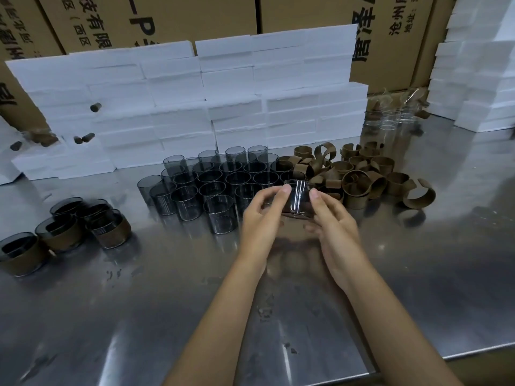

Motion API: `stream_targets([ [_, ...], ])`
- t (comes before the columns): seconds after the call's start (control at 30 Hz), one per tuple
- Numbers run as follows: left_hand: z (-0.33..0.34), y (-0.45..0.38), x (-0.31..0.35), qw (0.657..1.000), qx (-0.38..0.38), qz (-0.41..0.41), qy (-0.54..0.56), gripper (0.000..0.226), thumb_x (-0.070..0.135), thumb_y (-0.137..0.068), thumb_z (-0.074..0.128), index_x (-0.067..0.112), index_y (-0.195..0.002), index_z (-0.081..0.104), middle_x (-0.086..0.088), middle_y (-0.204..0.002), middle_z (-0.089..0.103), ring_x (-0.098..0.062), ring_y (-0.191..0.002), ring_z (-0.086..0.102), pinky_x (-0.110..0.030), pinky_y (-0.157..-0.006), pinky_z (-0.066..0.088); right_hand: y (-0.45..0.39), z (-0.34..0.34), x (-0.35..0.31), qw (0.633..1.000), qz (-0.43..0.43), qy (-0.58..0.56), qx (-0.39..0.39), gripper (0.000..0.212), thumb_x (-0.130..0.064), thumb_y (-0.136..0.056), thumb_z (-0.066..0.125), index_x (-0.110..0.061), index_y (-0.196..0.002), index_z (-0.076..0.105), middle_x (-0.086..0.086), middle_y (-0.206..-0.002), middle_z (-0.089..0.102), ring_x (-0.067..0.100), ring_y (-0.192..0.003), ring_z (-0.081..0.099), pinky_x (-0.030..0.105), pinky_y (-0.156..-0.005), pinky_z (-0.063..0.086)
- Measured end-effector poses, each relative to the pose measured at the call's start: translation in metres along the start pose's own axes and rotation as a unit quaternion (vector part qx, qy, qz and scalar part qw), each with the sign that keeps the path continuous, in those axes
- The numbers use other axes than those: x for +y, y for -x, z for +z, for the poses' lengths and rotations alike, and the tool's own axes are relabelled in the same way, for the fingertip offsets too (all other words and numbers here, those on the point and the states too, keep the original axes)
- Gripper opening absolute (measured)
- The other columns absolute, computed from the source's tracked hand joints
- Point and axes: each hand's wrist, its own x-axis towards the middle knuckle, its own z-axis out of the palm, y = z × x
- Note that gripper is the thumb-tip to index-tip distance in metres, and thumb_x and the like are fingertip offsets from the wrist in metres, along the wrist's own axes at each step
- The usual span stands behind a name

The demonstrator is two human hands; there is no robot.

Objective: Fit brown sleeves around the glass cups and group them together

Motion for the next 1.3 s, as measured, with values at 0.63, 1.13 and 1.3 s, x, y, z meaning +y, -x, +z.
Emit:
stream_targets([
  [0.63, 0.003, -0.003, -0.008, 0.996, -0.001, 0.074, -0.051, 0.053, 0.068, -0.087, 0.061, 0.031, -0.125, 0.066, 0.007, -0.131, 0.063, -0.016, -0.136, 0.049, -0.044, -0.116, 0.041, 0.0, 0.006, 0.007, 0.994, 0.022, -0.017, -0.103, 0.065, -0.068, -0.087, 0.044, -0.02, -0.125, 0.066, 0.006, -0.107, 0.079, 0.024, -0.098, 0.077, 0.028, -0.077, 0.062],
  [1.13, 0.004, 0.0, -0.003, 1.0, -0.01, -0.015, 0.013, 0.029, 0.048, -0.095, 0.069, 0.023, -0.108, 0.073, 0.007, -0.106, 0.074, 0.001, -0.101, 0.068, -0.01, -0.08, 0.049, 0.008, 0.005, 0.002, 0.996, -0.01, 0.083, -0.043, 0.044, -0.036, -0.086, 0.079, -0.022, -0.127, 0.066, -0.008, -0.115, 0.074, -0.001, -0.103, 0.07, 0.019, -0.089, 0.056],
  [1.3, 0.007, 0.0, -0.001, 0.992, -0.032, -0.095, 0.081, 0.045, 0.055, -0.086, 0.064, 0.022, -0.115, 0.075, -0.004, -0.116, 0.077, -0.021, -0.115, 0.07, -0.049, -0.11, 0.049, 0.011, 0.006, 0.003, 0.991, -0.015, 0.096, -0.094, 0.067, -0.069, -0.067, 0.077, -0.031, -0.121, 0.069, -0.013, -0.113, 0.076, 0.0, -0.106, 0.07, 0.029, -0.099, 0.053],
])
